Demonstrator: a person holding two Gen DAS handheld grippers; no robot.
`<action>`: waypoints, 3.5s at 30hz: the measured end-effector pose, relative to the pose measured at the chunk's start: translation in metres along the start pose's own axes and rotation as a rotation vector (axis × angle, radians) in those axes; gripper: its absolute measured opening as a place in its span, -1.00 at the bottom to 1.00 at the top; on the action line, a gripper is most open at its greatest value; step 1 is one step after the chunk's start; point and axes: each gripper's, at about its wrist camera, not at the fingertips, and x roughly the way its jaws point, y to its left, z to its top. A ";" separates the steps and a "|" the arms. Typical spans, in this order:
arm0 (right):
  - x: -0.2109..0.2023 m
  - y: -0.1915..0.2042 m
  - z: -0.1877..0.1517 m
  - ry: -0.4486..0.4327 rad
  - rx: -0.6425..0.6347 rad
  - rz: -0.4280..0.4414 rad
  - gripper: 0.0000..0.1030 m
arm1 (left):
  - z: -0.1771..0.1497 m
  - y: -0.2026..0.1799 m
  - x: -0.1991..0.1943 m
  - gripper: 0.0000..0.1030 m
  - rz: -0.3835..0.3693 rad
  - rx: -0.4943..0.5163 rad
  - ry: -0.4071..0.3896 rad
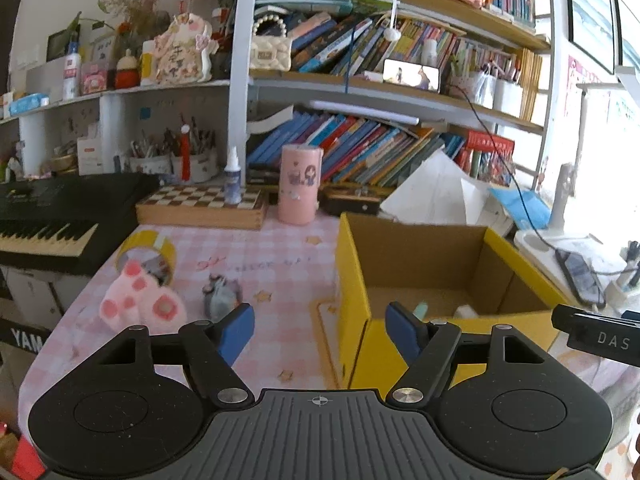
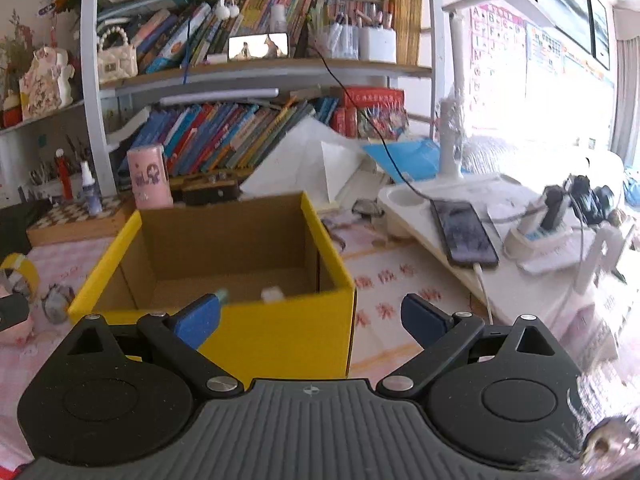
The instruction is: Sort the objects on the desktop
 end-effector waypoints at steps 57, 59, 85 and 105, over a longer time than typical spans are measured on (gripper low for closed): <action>-0.084 0.184 -0.080 0.198 -0.183 0.341 0.71 | -0.052 0.148 -0.082 0.47 0.174 0.008 0.182; -0.085 0.190 -0.079 0.192 -0.201 0.349 0.71 | -0.051 0.151 -0.083 0.47 0.175 -0.001 0.173; -0.094 0.207 -0.072 0.148 -0.249 0.334 0.71 | -0.049 0.165 -0.079 0.47 0.137 -0.040 0.161; -0.021 0.219 -0.050 0.201 -0.289 0.359 0.66 | -0.034 0.173 -0.015 0.56 0.192 -0.111 0.213</action>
